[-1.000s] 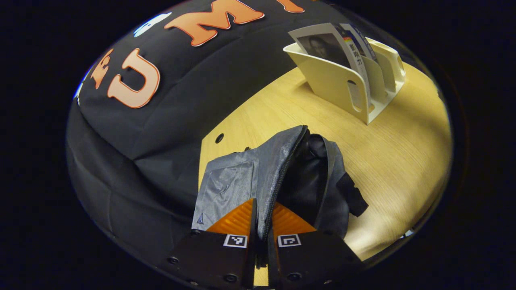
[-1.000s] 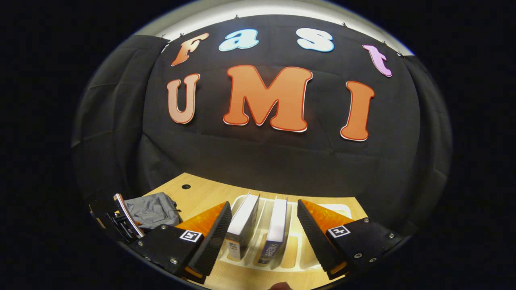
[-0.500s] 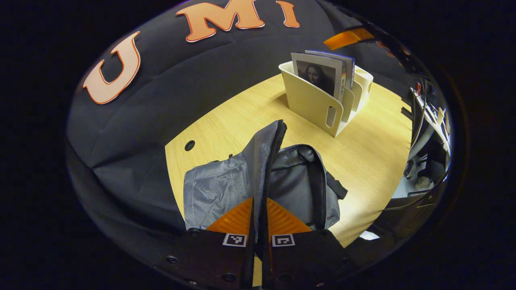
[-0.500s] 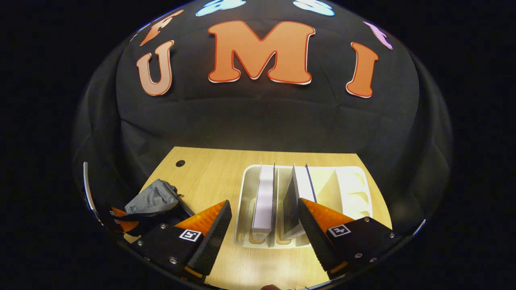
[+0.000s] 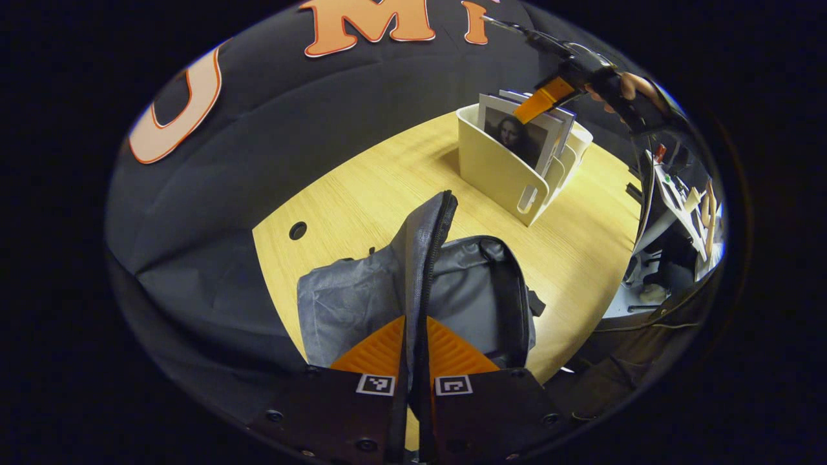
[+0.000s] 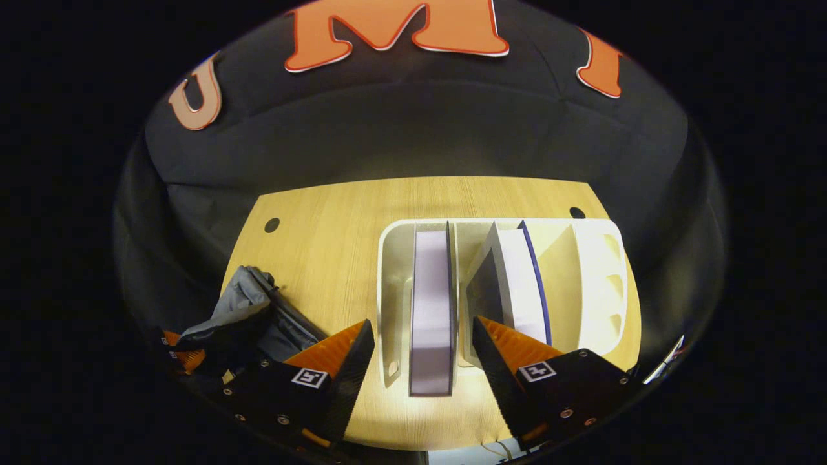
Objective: Open the schoolbag, grab two books from the bookshelf and put them into the schoolbag.
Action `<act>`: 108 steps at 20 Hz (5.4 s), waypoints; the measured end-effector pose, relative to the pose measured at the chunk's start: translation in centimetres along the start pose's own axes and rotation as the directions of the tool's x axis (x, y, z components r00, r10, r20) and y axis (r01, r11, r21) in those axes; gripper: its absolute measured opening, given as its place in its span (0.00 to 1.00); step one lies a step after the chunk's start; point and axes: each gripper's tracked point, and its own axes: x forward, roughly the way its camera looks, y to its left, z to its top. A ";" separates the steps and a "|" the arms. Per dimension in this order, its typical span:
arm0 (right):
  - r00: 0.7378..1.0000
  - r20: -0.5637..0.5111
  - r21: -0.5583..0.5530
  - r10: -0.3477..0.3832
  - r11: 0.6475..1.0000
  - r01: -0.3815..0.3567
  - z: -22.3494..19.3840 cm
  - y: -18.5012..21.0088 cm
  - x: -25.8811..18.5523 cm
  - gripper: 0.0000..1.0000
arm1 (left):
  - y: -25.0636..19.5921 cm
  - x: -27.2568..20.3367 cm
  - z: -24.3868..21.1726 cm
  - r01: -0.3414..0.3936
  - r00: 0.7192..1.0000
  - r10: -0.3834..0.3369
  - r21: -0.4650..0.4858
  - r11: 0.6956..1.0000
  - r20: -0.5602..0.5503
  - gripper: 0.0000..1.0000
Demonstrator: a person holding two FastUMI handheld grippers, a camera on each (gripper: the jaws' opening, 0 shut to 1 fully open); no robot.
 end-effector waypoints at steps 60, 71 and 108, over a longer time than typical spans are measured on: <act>0.694 0.323 0.605 0.643 0.424 -0.674 -15.7 25.9 1.1 0.35 | -2.2 -1.3 -0.1 -0.036 0.997 0.045 -0.130 0.991 0.065 0.07; 0.831 0.094 0.497 0.549 0.697 -0.517 -18.4 23.0 3.2 0.89 | -2.0 -1.0 -0.5 -0.039 0.996 0.054 -0.197 0.980 0.071 0.07; 0.961 -0.251 -0.095 0.118 0.985 -0.146 0.8 -6.7 3.0 0.82 | -5.5 4.2 -3.0 -0.189 0.977 0.135 -0.377 0.907 -0.166 0.07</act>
